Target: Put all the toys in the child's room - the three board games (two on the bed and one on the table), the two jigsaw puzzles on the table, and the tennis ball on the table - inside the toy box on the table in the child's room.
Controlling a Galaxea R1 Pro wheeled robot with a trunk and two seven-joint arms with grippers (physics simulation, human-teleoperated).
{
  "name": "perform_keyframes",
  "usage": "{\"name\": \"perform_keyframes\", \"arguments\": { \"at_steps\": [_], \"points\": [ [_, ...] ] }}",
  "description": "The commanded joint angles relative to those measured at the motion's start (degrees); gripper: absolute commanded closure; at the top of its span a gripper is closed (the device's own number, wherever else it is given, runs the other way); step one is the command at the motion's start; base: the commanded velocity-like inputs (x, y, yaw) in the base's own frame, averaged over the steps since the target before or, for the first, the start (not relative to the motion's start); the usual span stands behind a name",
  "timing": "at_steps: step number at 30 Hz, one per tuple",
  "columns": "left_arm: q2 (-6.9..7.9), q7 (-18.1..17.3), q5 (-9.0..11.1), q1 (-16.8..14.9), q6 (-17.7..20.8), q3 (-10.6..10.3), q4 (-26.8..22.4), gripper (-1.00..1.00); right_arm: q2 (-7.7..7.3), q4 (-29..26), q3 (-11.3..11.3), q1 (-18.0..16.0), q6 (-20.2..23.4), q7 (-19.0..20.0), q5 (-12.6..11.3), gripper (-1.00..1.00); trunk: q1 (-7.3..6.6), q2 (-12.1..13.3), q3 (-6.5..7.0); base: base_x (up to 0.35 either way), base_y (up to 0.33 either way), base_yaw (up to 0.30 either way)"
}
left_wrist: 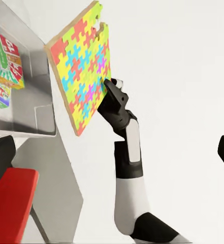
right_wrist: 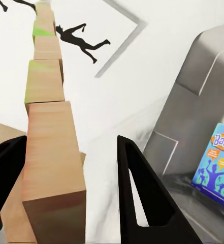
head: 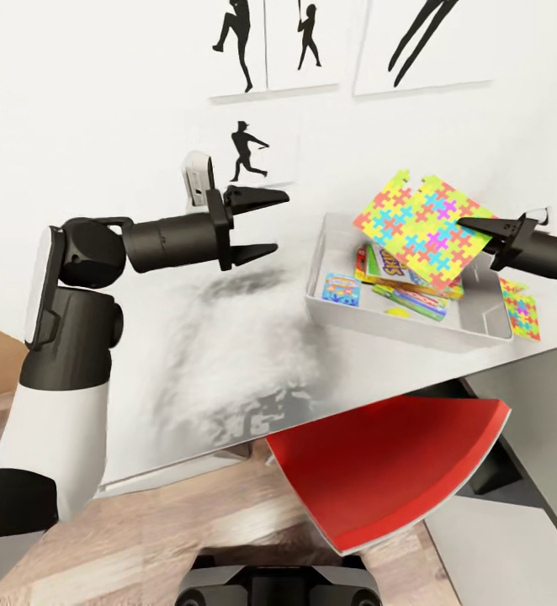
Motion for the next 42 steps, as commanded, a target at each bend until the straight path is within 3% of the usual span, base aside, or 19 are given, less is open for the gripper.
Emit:
{"name": "perform_keyframes", "arguments": {
  "at_steps": [1, 8, 13, 18, 19, 24, 32, 42],
  "points": [
    [0.10, 0.1, 0.6, 1.1, 0.1, 0.1, 0.0, -1.00, -0.18, 0.2, 0.5, 0.0, 0.1, 0.4, 0.1, 1.00, 0.03, -0.1, -0.07, 0.000, 0.000, 0.093],
    [1.28, -3.9, 0.6, 6.3, 1.1, 2.4, 0.0, -1.00, -0.24, 3.5, 1.6, -0.4, 0.1, 0.3, 0.0, 1.00, 0.03, -0.1, -0.06, 0.000, 0.000, 0.048],
    [2.01, -6.6, 0.6, 7.9, 1.4, 3.0, -0.1, -1.00, 0.10, 8.9, 2.7, -3.6, 0.1, 0.3, 0.0, 1.00, 0.03, -0.1, -0.05, 0.000, 0.000, 0.015],
    [2.62, -8.4, 0.6, 9.6, 1.6, 3.4, -0.1, -1.00, 0.34, 16.8, 8.4, -8.2, 0.1, 0.4, 0.0, 1.00, 0.03, -0.1, -0.05, 0.000, 0.000, 0.005],
    [2.62, -8.4, 0.6, 9.6, 1.6, 3.4, -0.1, -1.00, 0.34, 16.8, 8.4, -8.2, 0.1, 0.4, 0.0, 1.00, 0.03, -0.1, -0.05, 0.000, 0.000, 0.003],
    [2.79, -10.5, 0.6, 10.4, 1.8, 3.5, -0.1, -1.00, 1.16, 25.6, 14.3, -14.3, 0.1, 0.4, -0.1, 1.00, 0.03, -0.1, -0.05, 0.000, 0.000, 0.002],
    [2.88, -13.5, 0.6, 10.6, 1.8, 3.4, -0.1, -1.00, 3.74, 33.6, 16.9, -18.7, 0.1, 0.4, 0.0, 1.00, 0.03, -0.1, -0.05, 0.000, 0.000, 0.000],
    [2.86, -14.7, 0.6, 10.7, 1.8, 3.2, -0.1, -1.00, 4.86, 36.3, 17.8, -19.7, 0.1, 0.4, 0.2, 1.00, 0.03, -0.1, -0.05, 0.000, 0.000, 0.000]
  ]
}}
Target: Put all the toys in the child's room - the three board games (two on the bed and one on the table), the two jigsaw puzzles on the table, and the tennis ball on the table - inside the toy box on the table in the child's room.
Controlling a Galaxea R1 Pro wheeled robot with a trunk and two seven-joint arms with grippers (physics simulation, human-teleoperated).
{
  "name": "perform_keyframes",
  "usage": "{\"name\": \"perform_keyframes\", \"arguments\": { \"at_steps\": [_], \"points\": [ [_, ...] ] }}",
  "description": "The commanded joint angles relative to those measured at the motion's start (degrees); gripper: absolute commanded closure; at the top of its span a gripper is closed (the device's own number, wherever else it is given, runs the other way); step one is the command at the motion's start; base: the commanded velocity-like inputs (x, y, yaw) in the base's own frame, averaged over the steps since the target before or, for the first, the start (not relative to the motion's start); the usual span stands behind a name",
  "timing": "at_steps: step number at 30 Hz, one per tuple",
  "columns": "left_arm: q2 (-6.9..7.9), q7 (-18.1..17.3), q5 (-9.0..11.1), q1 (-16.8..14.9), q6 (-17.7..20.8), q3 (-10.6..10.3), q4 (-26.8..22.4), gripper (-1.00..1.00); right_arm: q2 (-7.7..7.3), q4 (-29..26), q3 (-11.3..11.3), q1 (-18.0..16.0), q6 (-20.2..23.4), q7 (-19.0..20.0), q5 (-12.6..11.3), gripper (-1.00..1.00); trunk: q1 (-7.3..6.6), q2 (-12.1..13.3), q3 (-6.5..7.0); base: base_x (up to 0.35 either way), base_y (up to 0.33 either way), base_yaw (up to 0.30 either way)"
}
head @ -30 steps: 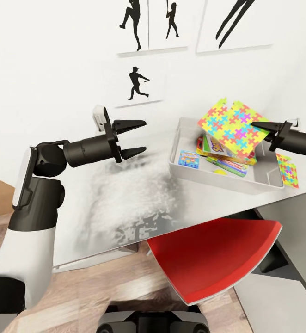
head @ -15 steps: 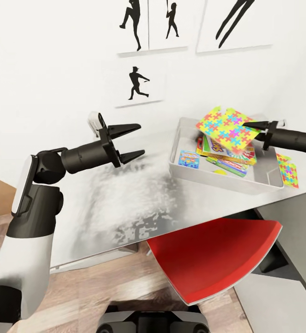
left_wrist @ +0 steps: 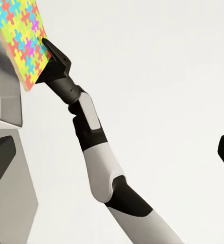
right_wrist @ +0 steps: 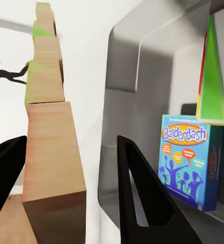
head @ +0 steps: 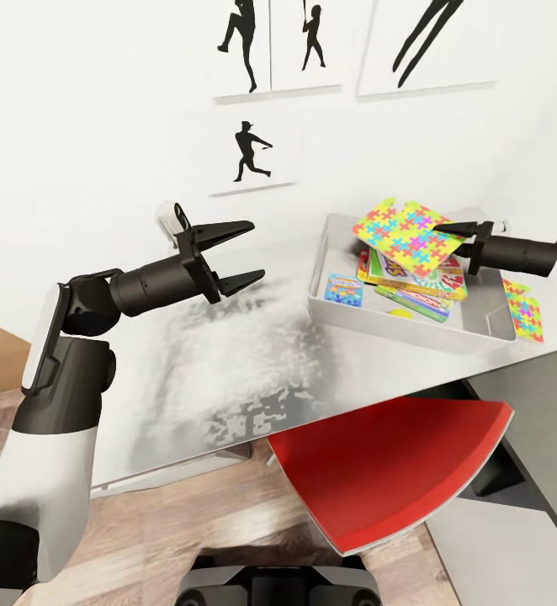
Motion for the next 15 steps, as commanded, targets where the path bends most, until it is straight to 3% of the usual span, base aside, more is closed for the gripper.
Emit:
{"name": "perform_keyframes", "arguments": {
  "at_steps": [1, 15],
  "points": [
    [0.04, 0.5, 0.6, 0.0, 0.0, 0.0, 0.0, -1.00, 0.04, 0.2, 0.4, -0.1, 0.0, 0.5, 0.2, 1.00, 0.03, -0.1, -0.08, 0.000, 0.000, 0.000],
    [0.05, 0.3, 0.5, 0.0, 0.0, -0.1, 0.0, -1.00, 0.52, 0.8, 0.8, -0.2, 0.0, 0.5, 0.1, 1.00, 0.03, -0.1, -0.49, 0.000, 0.000, 0.027]
  ]
}}
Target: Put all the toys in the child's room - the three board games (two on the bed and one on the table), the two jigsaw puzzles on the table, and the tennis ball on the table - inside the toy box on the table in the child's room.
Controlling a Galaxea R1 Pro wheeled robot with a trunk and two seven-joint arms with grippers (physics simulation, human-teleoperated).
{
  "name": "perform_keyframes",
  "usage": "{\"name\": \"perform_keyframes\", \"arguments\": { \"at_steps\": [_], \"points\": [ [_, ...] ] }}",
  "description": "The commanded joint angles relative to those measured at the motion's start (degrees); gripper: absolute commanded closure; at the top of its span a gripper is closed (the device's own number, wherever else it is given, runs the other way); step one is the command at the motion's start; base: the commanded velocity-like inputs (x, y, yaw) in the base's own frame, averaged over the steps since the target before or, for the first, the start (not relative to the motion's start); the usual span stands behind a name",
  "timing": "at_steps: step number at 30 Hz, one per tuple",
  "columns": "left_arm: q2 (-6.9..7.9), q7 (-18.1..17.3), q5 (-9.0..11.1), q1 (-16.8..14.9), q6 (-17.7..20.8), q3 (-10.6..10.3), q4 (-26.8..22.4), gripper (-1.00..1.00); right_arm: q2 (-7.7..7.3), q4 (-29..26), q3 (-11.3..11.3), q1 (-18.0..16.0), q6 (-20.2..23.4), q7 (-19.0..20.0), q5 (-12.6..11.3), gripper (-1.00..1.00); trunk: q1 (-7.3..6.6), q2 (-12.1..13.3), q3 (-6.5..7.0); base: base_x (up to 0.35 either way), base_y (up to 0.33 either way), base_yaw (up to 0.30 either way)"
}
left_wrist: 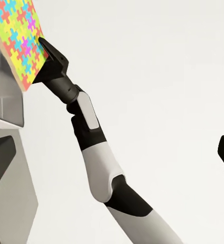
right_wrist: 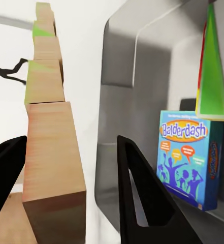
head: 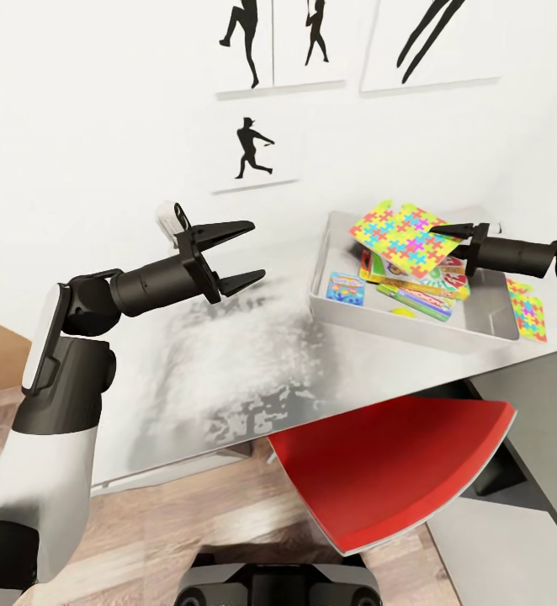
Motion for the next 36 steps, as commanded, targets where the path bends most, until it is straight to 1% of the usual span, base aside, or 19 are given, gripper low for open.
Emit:
{"name": "perform_keyframes", "arguments": {
  "at_steps": [1, 36],
  "points": [
    [0.03, 0.5, 0.6, -0.1, 0.0, 0.0, 0.0, -1.00, -0.05, 0.1, 0.3, -0.1, 0.0, 0.6, 0.2, 1.00, 0.03, -0.1, -0.16, 0.000, 0.000, 0.025],
    [0.06, 0.7, 0.2, 0.0, 0.0, 0.0, 0.0, -1.00, -0.16, 0.2, 0.2, -0.4, 0.0, 0.6, 0.1, 1.00, 0.03, -0.1, -3.32, 0.000, 0.000, 0.003]
  ]
}}
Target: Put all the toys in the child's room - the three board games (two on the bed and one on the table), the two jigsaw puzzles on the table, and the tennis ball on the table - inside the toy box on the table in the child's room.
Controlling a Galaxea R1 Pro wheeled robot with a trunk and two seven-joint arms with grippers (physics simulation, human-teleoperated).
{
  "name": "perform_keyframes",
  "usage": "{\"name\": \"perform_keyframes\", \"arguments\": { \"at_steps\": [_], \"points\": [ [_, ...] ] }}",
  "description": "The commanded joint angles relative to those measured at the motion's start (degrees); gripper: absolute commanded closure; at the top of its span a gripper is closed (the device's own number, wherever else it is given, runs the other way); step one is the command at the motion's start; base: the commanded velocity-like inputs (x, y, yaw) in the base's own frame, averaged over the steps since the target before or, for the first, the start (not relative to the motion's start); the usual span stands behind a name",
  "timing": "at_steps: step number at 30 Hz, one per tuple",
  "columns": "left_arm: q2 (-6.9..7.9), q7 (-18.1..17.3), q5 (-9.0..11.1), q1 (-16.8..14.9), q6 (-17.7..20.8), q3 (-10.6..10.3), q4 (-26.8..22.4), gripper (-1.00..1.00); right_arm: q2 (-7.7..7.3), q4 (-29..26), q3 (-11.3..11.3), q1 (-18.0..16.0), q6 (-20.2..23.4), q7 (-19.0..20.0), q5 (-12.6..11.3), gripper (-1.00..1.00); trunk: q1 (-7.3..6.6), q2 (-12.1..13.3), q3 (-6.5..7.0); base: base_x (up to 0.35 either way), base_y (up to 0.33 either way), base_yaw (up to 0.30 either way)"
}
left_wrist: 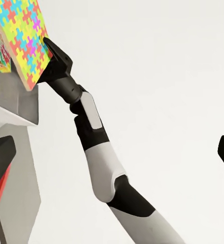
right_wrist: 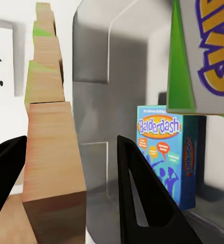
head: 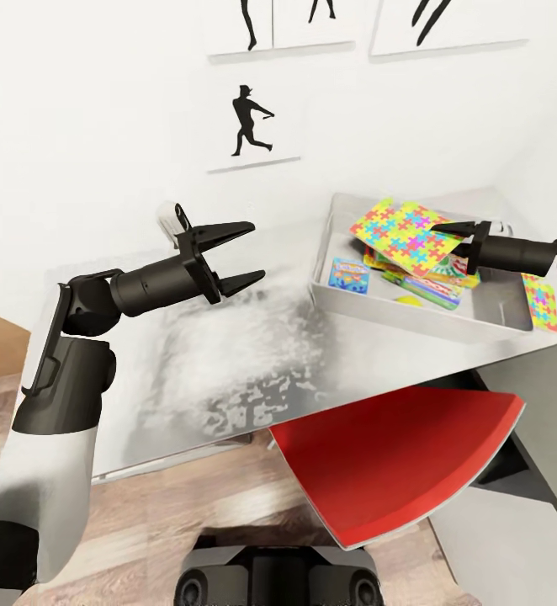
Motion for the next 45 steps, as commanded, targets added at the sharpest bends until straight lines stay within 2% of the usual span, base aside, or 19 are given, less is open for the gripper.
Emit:
{"name": "perform_keyframes", "arguments": {
  "at_steps": [1, 31, 45],
  "points": [
    [0.03, 0.6, 0.6, 0.0, 0.0, 0.0, 0.0, -1.00, -0.05, 0.1, 0.3, -0.1, 0.0, 0.6, 0.2, 1.00, 0.03, -0.1, -0.17, 0.000, 0.000, 0.000],
    [0.03, 0.6, 0.6, -0.1, 0.0, 0.0, 0.0, -1.00, -0.04, 0.0, 0.0, -0.3, 0.0, 0.6, 0.1, 1.00, 0.03, -0.1, -2.93, 0.000, 0.000, 0.000],
    [0.03, 0.6, 0.6, -0.1, 0.0, 0.0, 0.0, -1.00, 0.23, -0.1, 0.0, -0.3, 0.0, 0.6, 0.1, 1.00, 0.03, -0.1, -3.27, 0.000, 0.000, 0.000]
  ]
}}
